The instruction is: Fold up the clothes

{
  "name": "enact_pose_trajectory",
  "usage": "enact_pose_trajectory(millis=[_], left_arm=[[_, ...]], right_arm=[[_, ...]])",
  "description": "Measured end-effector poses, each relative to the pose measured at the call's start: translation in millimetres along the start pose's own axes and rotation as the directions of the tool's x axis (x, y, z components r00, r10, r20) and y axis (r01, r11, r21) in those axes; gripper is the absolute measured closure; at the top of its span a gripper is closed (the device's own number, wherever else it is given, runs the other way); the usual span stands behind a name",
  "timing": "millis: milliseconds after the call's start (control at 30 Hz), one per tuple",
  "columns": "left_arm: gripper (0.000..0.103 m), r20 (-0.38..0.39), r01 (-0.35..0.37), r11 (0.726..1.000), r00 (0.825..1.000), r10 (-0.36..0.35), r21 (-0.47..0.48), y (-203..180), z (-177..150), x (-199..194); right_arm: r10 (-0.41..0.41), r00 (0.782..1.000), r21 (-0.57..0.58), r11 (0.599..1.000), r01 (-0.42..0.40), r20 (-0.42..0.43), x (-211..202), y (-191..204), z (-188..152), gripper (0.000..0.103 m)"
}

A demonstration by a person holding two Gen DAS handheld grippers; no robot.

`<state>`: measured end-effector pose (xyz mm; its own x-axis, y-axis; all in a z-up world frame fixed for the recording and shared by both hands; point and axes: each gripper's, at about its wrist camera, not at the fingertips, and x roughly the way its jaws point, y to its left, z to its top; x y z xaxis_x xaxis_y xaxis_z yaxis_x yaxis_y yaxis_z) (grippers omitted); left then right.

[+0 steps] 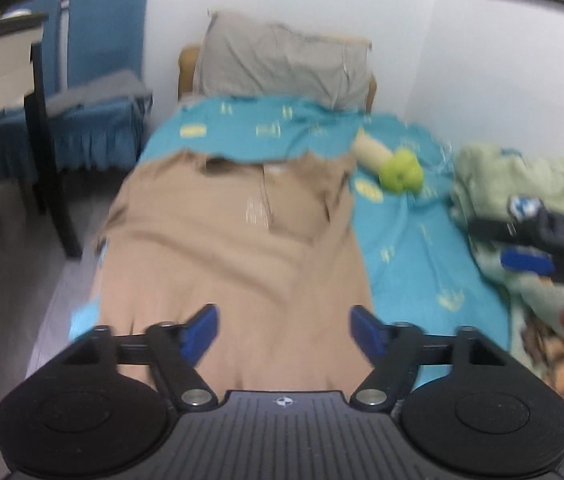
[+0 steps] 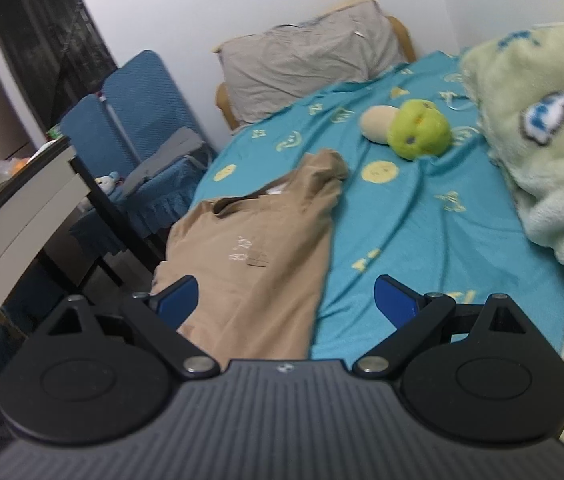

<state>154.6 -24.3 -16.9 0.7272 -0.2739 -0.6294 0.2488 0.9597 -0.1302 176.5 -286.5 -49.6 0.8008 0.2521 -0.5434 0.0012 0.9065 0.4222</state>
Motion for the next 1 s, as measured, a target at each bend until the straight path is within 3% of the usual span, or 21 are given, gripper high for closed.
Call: enact_pose_trajectory(millis=[133,233,367,433,500,733,833,867,900,1000], left_arm=[[0.016,0.023,0.007,1.000,1.000,-0.006,-0.020,19.3,-13.1,28.2],[0.012,0.020,-0.059,0.998,0.998,0.059,-0.004,37.2,-27.1,44.6],[0.012,0.007,-0.052,0.997,0.999,0.053,-0.050,60.5,-30.2,70.4],[0.012,0.002,-0.045,0.996,0.999,0.046,-0.074,71.0,-31.8,80.8],[0.012,0.002,-0.040,0.995,0.999,0.040,-0.093,79.4,-35.0,85.8],[0.012,-0.036,-0.013,0.981,0.999,0.006,-0.196,102.6,-42.5,106.2],[0.012,-0.045,-0.009,0.969,0.999,-0.002,-0.248,109.5,-45.0,107.9],[0.012,-0.044,-0.007,0.966,0.999,-0.005,-0.257,110.6,-45.7,107.2],[0.012,-0.042,-0.008,0.964,0.999,-0.003,-0.264,111.8,-45.9,106.6],[0.012,-0.036,-0.017,0.958,0.999,0.007,-0.286,115.9,-45.8,105.1]], right_arm=[[0.019,1.000,-0.046,0.999,-0.020,-0.021,24.4,18.1,5.0,0.008],[0.031,0.999,-0.077,0.996,-0.034,-0.043,47.0,32.2,10.1,0.022],[0.032,0.997,-0.124,0.991,-0.042,-0.076,123.0,59.4,25.3,0.023],[0.005,0.997,-0.174,0.985,-0.018,-0.075,162.2,69.8,29.0,0.024],[-0.039,0.995,-0.199,0.980,0.021,-0.088,201.0,74.0,31.8,0.035],[-0.141,0.982,-0.183,0.976,0.118,-0.122,292.0,62.3,35.7,0.037],[-0.184,0.979,-0.260,0.953,0.157,-0.084,303.2,68.3,33.5,0.068],[-0.176,0.981,-0.267,0.952,0.148,-0.086,304.3,69.6,35.7,0.087],[-0.168,0.982,-0.266,0.954,0.140,-0.085,304.7,70.9,38.6,0.095],[-0.134,0.988,-0.225,0.968,0.115,-0.070,302.3,75.2,51.2,0.096]])
